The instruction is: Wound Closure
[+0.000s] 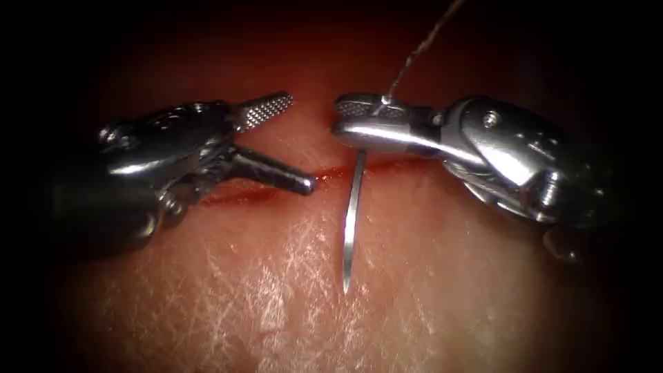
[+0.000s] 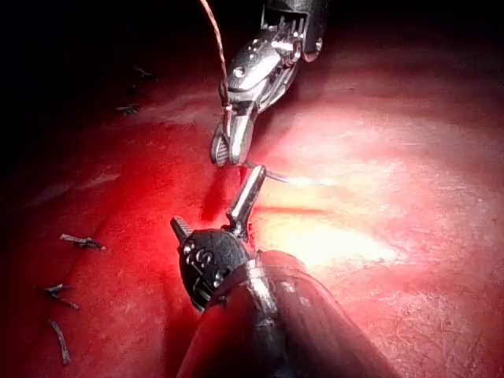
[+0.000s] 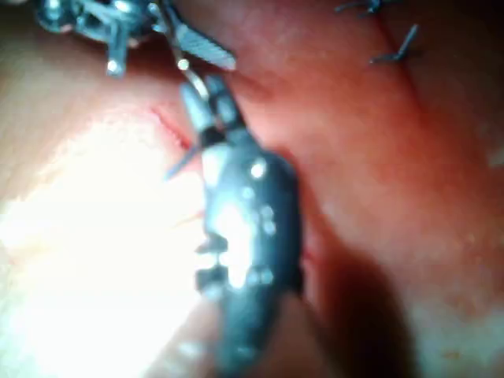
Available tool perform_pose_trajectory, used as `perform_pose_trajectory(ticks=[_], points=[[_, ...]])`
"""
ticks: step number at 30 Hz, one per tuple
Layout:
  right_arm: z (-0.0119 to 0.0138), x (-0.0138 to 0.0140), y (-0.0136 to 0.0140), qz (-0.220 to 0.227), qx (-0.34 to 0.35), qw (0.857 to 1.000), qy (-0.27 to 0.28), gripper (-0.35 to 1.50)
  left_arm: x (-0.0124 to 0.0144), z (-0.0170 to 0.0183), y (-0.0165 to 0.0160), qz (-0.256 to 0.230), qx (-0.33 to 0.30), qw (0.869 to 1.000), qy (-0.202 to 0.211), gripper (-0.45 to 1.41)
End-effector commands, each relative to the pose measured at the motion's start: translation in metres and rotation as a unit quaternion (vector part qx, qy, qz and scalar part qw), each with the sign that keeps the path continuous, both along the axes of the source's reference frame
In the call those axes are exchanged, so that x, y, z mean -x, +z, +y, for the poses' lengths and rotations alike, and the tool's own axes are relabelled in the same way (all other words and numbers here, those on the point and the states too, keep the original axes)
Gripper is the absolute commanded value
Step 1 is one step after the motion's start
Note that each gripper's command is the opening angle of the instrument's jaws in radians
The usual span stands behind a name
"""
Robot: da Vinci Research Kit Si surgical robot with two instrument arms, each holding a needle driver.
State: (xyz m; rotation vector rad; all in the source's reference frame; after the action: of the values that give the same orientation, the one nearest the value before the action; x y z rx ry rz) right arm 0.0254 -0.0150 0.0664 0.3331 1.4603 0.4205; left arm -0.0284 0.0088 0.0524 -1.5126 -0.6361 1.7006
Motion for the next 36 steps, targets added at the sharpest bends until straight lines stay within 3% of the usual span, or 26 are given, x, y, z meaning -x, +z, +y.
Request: perform_pose_trajectory(ticks=[1, 4, 7, 17, 20, 22, 36], points=[[0.0002, -0.0008, 0.0008, 0.001, 0.017, 1.0, -0.009, -0.35, 0.0002, -0.0001, 0.0006, 0.003, 0.014, 1.0, 0.004, 1.3], [0.0011, -0.0016, 0.0008, 0.01, 0.042, 0.999, -0.023, -0.35, -0.0015, -0.0013, 0.0006, 0.018, 0.103, 0.994, 0.016, 1.26], [0.0022, -0.0025, 0.0007, 0.008, 0.052, 0.998, -0.023, -0.35, -0.0031, -0.0035, 0.0011, 0.028, 0.139, 0.99, 0.028, 1.15], [0.0047, -0.0042, 0.0004, 0.0, 0.079, 0.997, -0.016, -0.35, -0.0049, -0.006, 0.0028, 0.061, 0.148, 0.986, 0.054, 0.99], [0.0052, -0.0049, 0.0007, -0.003, 0.094, 0.995, -0.015, -0.35, -0.0047, -0.0072, 0.0034, 0.077, 0.156, 0.982, 0.071, 0.74], [0.0055, -0.0054, 0.0009, -0.006, 0.103, 0.995, -0.015, -0.35, -0.0044, -0.0082, 0.0041, 0.087, 0.159, 0.98, 0.077, 0.67], [0.0052, -0.0049, 0.0009, -0.004, 0.103, 0.994, -0.02, -0.35, -0.0044, -0.0083, 0.0057, 0.09, 0.164, 0.979, 0.078, 0.73]])
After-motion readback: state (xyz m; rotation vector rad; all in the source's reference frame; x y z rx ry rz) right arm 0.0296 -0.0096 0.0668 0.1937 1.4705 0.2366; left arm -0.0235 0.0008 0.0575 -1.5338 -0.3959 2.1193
